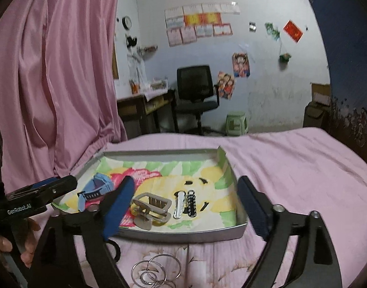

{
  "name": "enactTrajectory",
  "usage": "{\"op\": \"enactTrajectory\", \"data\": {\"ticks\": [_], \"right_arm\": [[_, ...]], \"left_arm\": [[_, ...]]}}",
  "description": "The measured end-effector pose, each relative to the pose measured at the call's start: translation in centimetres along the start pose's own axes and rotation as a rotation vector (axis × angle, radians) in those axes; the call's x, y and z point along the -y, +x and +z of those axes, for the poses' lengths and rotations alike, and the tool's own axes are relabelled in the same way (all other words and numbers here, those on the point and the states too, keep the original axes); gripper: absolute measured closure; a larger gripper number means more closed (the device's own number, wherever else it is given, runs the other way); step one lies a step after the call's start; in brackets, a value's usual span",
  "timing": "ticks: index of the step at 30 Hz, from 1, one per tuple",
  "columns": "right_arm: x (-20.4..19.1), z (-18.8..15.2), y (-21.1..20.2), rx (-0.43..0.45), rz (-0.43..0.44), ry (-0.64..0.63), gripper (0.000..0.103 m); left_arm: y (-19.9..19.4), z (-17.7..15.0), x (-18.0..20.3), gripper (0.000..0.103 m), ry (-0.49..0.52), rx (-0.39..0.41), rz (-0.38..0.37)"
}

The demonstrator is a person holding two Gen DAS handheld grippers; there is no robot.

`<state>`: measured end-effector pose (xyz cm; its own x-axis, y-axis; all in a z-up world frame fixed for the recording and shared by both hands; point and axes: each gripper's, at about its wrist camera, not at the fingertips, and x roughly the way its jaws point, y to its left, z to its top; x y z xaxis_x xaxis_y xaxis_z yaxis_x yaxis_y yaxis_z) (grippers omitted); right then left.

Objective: Organize jewelry
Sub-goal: 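Withdraw both tools toward the black hair band and silver rings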

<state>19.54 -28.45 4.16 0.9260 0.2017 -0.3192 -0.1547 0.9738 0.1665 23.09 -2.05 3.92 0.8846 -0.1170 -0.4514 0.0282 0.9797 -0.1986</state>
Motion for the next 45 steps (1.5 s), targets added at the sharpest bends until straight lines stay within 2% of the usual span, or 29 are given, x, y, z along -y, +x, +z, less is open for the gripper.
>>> {"op": "enactTrajectory", "data": {"ticks": [7,17,24,34,42,45], "right_arm": [[-0.1,-0.3,-3.6,0.086,-0.002,-0.011,0.002],[-0.8,-1.5,-8.3,0.166,-0.010,-0.041,0.002],[-0.4,-2.8,-10.5,0.171,-0.017,-0.044,0.002],[0.0,-4.8,-11.2,0.092,-0.009,-0.069,0.002],[0.3,-5.7,-9.5,-0.045,0.028,-0.104,0.002],[0.3,-6.1,-8.6,-0.101,0.049,-0.109,0.008]], "left_arm": [[-3.3,-1.0,0.1,0.001,0.021,0.111,-0.003],[-7.7,-3.6,1.0,0.000,0.091,0.196,-0.004],[-9.8,-5.4,1.3,0.000,0.115,0.222,-0.002],[-10.7,-7.5,1.2,0.000,0.141,0.173,-0.014],[-9.0,-7.7,0.8,0.000,0.143,0.050,-0.032],[-8.2,-7.8,0.7,0.000,0.145,0.006,-0.029]]}}
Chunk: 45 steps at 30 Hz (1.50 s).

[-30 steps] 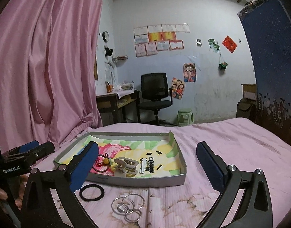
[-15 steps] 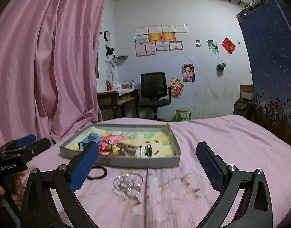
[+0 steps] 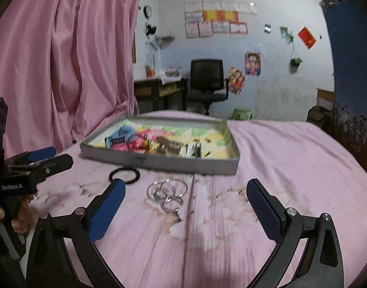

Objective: Organize jewelry
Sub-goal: 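Withdraw both tools toward the black hair band and silver rings, then grasp the black hair band with the left tool while the right tool grasps a silver ring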

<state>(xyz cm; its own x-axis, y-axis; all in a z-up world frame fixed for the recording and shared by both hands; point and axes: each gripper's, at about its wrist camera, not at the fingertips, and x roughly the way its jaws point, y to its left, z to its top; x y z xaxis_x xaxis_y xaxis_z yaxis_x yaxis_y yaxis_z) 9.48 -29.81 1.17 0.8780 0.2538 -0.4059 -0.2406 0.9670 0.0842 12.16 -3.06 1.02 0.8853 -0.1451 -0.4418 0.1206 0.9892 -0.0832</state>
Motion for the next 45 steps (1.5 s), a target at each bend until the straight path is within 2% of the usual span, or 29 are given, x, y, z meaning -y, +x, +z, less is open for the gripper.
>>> {"op": "enactTrajectory", "data": {"ticks": [2,6,7,11,16,18,27,39,45], "right_arm": [[-0.1,-0.2,0.7,-0.035,0.013,-0.003,0.020],[-0.5,-0.6,2.1,-0.102,0.037,-0.020,0.028],[-0.6,-0.7,2.3,-0.113,0.041,-0.022,0.034],[-0.9,-1.2,3.6,-0.177,0.086,-0.033,0.051],[-1.1,-1.6,5.2,-0.251,0.142,-0.032,0.064],[-1.4,-1.8,5.8,-0.279,0.155,-0.036,0.064],[-1.3,-2.6,8.4,-0.376,0.153,-0.018,0.064],[-1.7,-1.9,10.6,-0.424,0.111,-0.070,0.064],[-1.8,-1.9,11.0,-0.437,0.128,-0.074,0.068]], "left_arm": [[0.6,-0.1,-0.1,0.001,-0.002,-0.037,-0.007],[2.0,-0.1,-0.4,0.001,-0.008,-0.108,-0.030],[2.2,-0.2,-0.4,0.001,-0.008,-0.120,-0.033],[3.2,-0.3,-0.3,0.010,-0.006,-0.171,-0.069],[4.7,-0.2,0.1,0.022,0.010,-0.236,-0.109],[5.4,-0.2,0.3,0.026,0.018,-0.264,-0.124],[8.0,0.5,1.0,0.026,0.053,-0.336,-0.156],[11.3,1.3,2.1,0.027,0.111,-0.417,-0.161],[12.1,1.4,2.5,0.037,0.137,-0.433,-0.157]]}}
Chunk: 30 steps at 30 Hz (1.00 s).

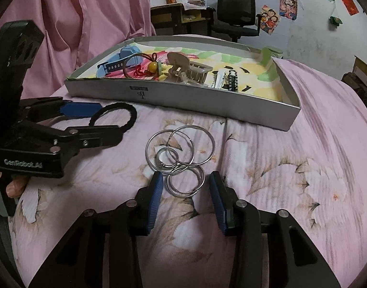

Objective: Organize jewelry
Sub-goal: 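Grasp the black hair band with the left tool while the right tool grasps a silver ring, then carry the black hair band and silver ring over the tray with both tools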

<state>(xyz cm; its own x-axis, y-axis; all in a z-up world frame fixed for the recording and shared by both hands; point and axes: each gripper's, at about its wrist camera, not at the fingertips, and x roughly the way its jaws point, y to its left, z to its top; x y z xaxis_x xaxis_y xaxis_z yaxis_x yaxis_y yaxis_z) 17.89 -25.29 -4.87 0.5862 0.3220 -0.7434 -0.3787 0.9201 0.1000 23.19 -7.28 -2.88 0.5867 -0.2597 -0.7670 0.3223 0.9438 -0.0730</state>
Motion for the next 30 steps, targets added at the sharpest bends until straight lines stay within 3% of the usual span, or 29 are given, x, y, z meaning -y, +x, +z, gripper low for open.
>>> {"op": "enactTrajectory", "data": {"ticks": [5,15,23,30], "right_arm": [[0.1,0.0,0.1,-0.007,0.027,0.007,0.076],[0.1,-1.6,-1.0,-0.004,0.046,0.035,0.076],[-0.2,-3.4,-2.4,0.014,0.067,0.082,0.076],[-0.4,-5.4,-4.2,0.097,0.090,0.134,0.077]], "left_arm": [[0.1,0.1,0.2,0.055,0.012,-0.003,-0.006],[-0.5,-0.8,0.0,0.095,-0.001,0.012,-0.048],[-2.2,-2.9,0.4,0.098,-0.008,0.048,-0.062],[-4.6,-5.2,1.3,0.098,-0.003,0.117,-0.043]]}}
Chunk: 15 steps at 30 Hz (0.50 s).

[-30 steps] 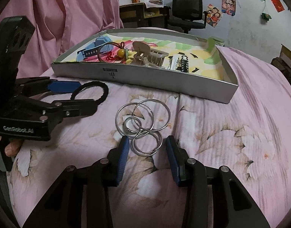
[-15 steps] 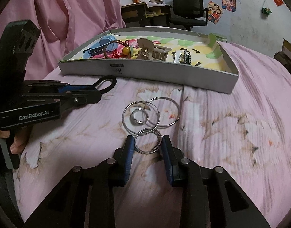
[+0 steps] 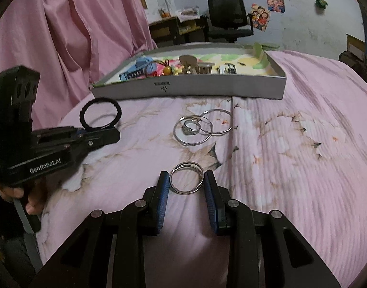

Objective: Organize jewelry
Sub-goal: 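Carry the black hair band and silver ring over the tray with both tools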

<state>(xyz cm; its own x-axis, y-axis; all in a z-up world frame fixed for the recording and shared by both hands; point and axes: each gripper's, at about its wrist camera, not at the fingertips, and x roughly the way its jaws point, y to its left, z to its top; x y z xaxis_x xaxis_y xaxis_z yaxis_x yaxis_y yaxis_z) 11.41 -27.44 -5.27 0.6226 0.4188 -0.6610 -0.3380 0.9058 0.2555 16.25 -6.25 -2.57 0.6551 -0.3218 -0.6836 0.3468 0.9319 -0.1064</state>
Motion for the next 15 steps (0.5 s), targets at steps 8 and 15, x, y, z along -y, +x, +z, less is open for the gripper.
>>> {"op": "enactTrajectory", "data": {"ticks": [8,15], "right_arm": [[-0.6,0.5,-2.2,0.145,0.012,0.030,0.077],[-2.0,3.1,-3.7,0.291,-0.014,0.012,0.077]], "left_arm": [[-2.5,0.0,0.4,0.098,0.015,0.116,0.078],[-4.6,1.4,0.6,0.098,0.000,0.238,0.154]]}}
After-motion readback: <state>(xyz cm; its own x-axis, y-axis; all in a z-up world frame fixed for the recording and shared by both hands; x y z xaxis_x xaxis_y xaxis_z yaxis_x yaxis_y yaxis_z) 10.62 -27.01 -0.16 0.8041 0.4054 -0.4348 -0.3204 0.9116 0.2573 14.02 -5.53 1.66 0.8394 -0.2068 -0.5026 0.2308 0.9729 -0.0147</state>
